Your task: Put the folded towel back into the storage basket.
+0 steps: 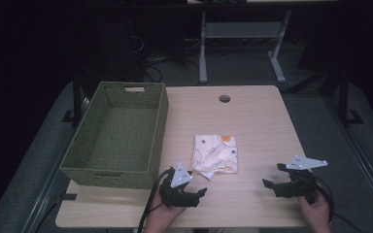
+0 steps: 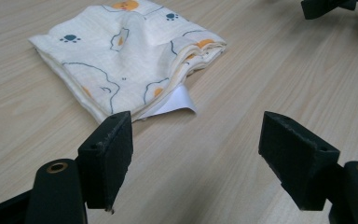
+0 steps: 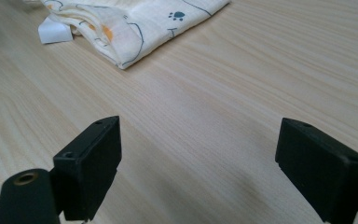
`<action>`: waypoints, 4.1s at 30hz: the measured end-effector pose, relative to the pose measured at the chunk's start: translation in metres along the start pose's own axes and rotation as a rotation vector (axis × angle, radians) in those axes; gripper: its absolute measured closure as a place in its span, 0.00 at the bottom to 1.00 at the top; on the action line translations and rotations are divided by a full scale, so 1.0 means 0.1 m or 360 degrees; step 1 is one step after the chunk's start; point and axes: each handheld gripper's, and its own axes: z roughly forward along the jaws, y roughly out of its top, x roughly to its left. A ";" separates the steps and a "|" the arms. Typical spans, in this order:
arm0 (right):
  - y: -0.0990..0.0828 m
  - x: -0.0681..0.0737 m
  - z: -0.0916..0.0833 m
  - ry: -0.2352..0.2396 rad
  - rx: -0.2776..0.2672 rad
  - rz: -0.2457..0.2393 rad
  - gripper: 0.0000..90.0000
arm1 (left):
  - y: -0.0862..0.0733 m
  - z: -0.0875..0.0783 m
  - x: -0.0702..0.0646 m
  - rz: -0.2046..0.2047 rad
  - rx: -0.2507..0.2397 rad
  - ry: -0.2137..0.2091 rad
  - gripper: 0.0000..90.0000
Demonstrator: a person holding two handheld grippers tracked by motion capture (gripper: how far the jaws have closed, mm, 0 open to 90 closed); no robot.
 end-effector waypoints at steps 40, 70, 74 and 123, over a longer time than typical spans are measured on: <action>0.00 0.00 -0.03 0.0020 -0.0030 0.0023 0.15 | 1.00 0.84 0.39 0.0203 0.0424 -0.0183 0.34; 0.02 0.02 -0.03 0.0036 -0.0029 0.0008 0.15 | 0.94 1.31 0.62 0.0128 0.0569 -0.0026 0.56; 0.01 0.02 -0.03 0.0033 -0.0035 0.0006 0.15 | 0.93 1.30 0.62 0.0137 0.0565 -0.0020 0.65; 0.01 -0.02 -0.07 0.0015 -0.0058 0.0027 0.15 | 1.31 0.39 0.70 -0.0176 0.0227 -0.0427 0.92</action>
